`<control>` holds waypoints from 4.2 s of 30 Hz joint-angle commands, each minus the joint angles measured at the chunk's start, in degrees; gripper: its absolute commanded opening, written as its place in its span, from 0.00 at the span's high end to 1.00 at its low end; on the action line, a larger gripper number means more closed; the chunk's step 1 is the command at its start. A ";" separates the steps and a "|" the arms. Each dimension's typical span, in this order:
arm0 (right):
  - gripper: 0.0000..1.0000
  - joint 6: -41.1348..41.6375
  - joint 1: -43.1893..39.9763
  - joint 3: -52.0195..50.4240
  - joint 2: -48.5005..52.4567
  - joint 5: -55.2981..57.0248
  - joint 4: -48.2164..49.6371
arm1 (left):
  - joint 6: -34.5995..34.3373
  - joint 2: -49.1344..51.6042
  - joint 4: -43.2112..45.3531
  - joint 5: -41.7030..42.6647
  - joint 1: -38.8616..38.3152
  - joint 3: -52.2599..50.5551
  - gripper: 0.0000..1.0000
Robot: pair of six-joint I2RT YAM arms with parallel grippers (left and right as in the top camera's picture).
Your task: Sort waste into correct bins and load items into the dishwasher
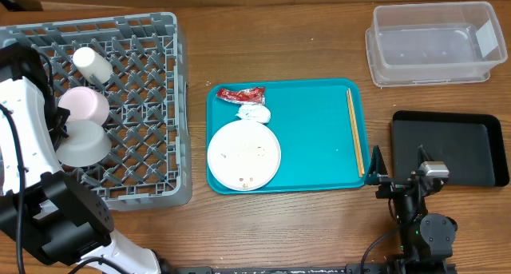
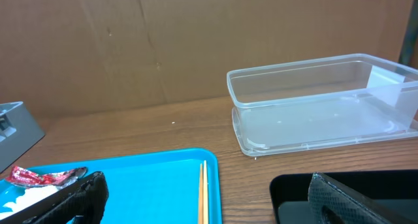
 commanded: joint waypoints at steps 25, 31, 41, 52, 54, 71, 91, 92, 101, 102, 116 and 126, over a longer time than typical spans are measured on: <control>0.00 0.26 -0.15 -0.59 -0.46 -0.11 0.39 | 23.56 -0.66 1.60 25.59 0.31 -1.97 0.96; 0.01 0.26 -0.15 -0.59 -0.46 -0.11 0.39 | 24.00 -0.70 0.61 25.57 0.31 -0.46 0.96; 0.00 0.26 -0.15 -0.59 -0.46 -0.11 0.39 | 26.16 -0.68 0.63 27.52 0.04 -0.46 0.96; 0.00 0.28 -0.15 -0.59 -0.46 -0.11 0.39 | 27.10 -0.66 5.92 23.87 -5.60 -2.16 0.96; 0.00 0.26 -0.17 -0.59 -0.46 -0.11 0.39 | 24.17 -0.66 6.67 20.81 -5.99 -3.98 0.96; 0.01 0.26 -0.15 -0.59 -0.46 -0.11 0.39 | 19.91 -0.68 3.32 16.61 -4.50 -8.15 0.96; 0.00 0.26 -0.17 -0.59 -0.46 -0.11 0.39 | 14.14 -0.68 -4.37 19.61 8.17 1.11 0.96; 0.00 0.26 -0.15 -0.59 -0.46 -0.11 0.39 | 13.40 -0.68 -3.98 19.61 8.98 0.35 0.96; 0.00 0.26 -0.15 -0.59 -0.46 -0.11 0.39 | 13.22 -0.68 3.13 22.25 9.57 -9.01 0.96; 0.00 0.26 -0.17 -0.59 -0.46 -0.11 0.39 | 13.55 -0.68 4.07 22.45 9.49 -9.60 0.96; 0.00 0.26 -0.17 -0.59 -0.46 -0.11 0.39 | 20.11 -0.68 9.86 28.20 9.20 -11.91 0.95; 0.01 0.26 -0.17 -0.59 -0.46 -0.11 0.39 | 20.09 -0.70 13.18 28.59 9.20 -16.52 0.96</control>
